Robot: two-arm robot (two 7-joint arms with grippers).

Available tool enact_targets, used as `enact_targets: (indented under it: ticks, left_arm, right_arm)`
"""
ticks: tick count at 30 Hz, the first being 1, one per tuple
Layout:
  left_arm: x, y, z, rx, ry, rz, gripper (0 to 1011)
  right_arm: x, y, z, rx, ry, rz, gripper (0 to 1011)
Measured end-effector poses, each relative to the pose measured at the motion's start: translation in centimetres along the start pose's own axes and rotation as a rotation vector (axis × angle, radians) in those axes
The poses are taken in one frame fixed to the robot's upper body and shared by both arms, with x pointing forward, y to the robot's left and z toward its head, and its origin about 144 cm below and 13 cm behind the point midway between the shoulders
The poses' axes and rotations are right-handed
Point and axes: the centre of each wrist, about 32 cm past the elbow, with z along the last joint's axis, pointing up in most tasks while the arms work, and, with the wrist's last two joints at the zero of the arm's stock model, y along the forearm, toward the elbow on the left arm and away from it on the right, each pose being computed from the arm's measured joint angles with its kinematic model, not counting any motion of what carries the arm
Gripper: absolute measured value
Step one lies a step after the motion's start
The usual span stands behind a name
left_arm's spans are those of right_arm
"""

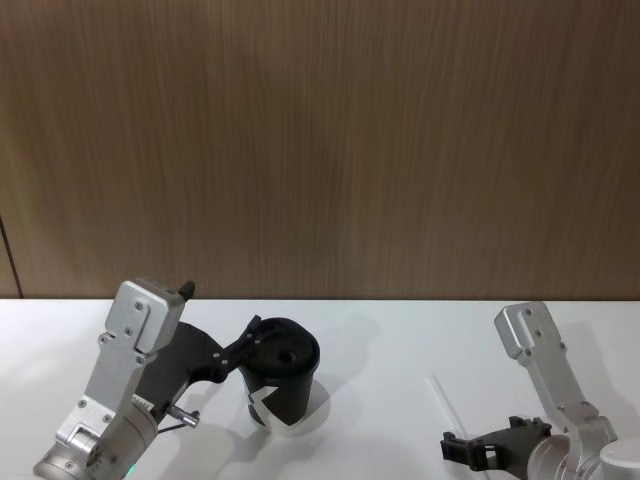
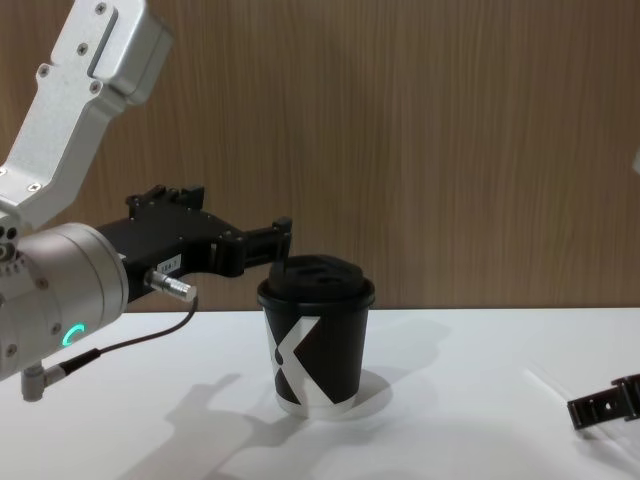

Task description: Pick up the straw with one hand, pass it to the other hand, and insert it into the cup.

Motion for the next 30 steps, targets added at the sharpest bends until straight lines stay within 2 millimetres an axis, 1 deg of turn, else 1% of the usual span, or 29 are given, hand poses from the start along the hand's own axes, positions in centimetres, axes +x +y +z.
enact_targets:
  ticks: [22, 26, 27, 29, 30]
  left_arm:
    - [0.0, 0.0, 0.0, 0.0, 0.0, 0.0, 1002]
    - [0.0, 0.0, 0.0, 0.0, 0.0, 0.0, 1002]
    - [0.0, 0.0, 0.0, 0.0, 0.0, 0.0, 1002]
    - [0.0, 0.0, 0.0, 0.0, 0.0, 0.0, 1002]
    - [0.0, 0.0, 0.0, 0.0, 0.0, 0.0, 1002]
  right_arm:
    - [-0.13, 0.15, -0.42, -0.019, 0.006, 0.021, 1002]
    - [-0.22, 0.16, -0.47, -0.02, 0.006, 0.024, 944]
    - [-0.26, 0.16, -0.47, -0.02, 0.007, 0.026, 906]
    - [-0.3, 0.16, -0.48, -0.02, 0.007, 0.028, 869]
    - [-0.35, 0.16, -0.5, -0.02, 0.008, 0.03, 821]
